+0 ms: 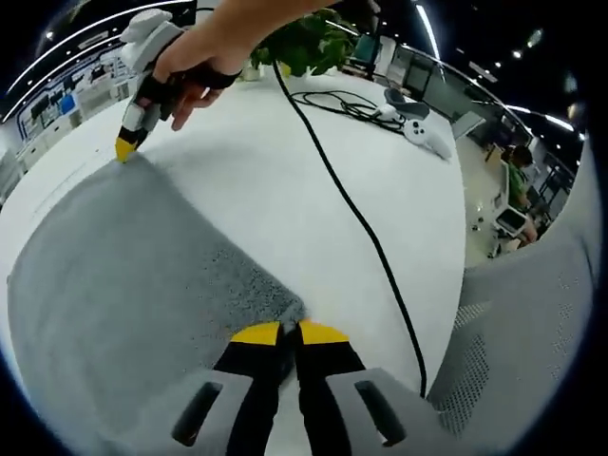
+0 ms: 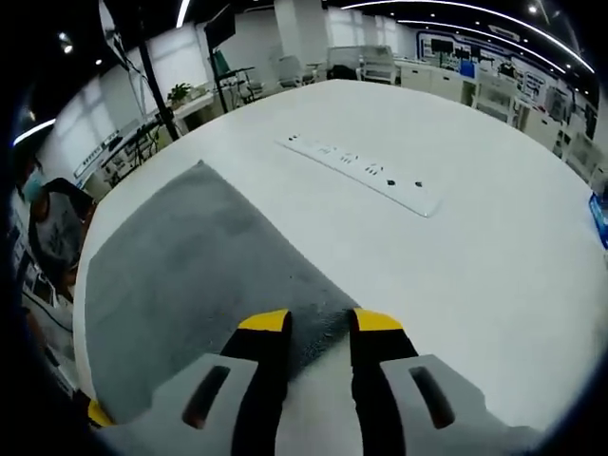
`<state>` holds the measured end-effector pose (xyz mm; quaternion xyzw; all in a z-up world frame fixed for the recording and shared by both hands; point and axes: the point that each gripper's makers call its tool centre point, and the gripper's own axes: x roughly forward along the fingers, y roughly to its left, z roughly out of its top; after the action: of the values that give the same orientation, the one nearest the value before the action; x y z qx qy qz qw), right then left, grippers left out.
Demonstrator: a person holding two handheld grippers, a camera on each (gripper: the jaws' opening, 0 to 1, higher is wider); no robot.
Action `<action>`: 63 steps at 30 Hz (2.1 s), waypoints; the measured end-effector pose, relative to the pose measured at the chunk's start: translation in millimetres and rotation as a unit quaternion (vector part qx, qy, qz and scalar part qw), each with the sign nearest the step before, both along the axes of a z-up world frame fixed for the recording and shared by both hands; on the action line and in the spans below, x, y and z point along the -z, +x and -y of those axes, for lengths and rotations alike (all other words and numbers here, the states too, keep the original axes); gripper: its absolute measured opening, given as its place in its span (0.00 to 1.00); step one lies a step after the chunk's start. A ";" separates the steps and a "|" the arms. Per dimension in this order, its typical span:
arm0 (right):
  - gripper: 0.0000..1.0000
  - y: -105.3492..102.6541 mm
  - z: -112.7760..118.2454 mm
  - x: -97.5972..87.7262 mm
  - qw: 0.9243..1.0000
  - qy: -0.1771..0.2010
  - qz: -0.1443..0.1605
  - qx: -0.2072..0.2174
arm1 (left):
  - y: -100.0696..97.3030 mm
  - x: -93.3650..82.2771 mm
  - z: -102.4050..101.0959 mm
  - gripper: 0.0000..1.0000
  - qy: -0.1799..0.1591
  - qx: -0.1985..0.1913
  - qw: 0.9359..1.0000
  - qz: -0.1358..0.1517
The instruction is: Fold the towel on the table until its edges align and the towel forms a compact rectangular stack.
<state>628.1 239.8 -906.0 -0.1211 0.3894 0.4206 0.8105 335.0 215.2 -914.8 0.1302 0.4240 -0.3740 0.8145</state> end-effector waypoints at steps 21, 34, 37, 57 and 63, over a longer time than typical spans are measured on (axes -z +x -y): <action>0.04 -15.8 23.7 8.2 1.000 -0.011 -0.016 -0.014 | -18.6 -0.9 23.4 0.05 -0.005 0.034 0.999 -0.014; 0.01 -27.7 57.0 7.3 0.998 -0.041 -0.023 -0.028 | -30.2 -5.9 47.8 0.04 -0.034 0.024 0.998 -0.037; 0.01 -30.2 68.3 5.5 0.998 -0.045 -0.029 -0.021 | -32.1 -9.8 55.3 0.04 -0.035 0.033 0.998 -0.028; 0.01 -34.7 109.5 -16.6 0.998 -0.058 -0.028 0.008 | -27.5 -42.9 87.8 0.04 -0.074 0.030 0.997 -0.001; 0.01 -33.8 111.9 -26.6 0.998 -0.053 -0.022 0.015 | -20.0 -54.0 88.1 0.04 -0.090 0.012 0.996 0.008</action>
<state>594.4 128.0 -879.4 -0.1490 0.4303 0.3897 0.8005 315.0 127.1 -860.8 0.0643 0.3807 -0.4195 0.8216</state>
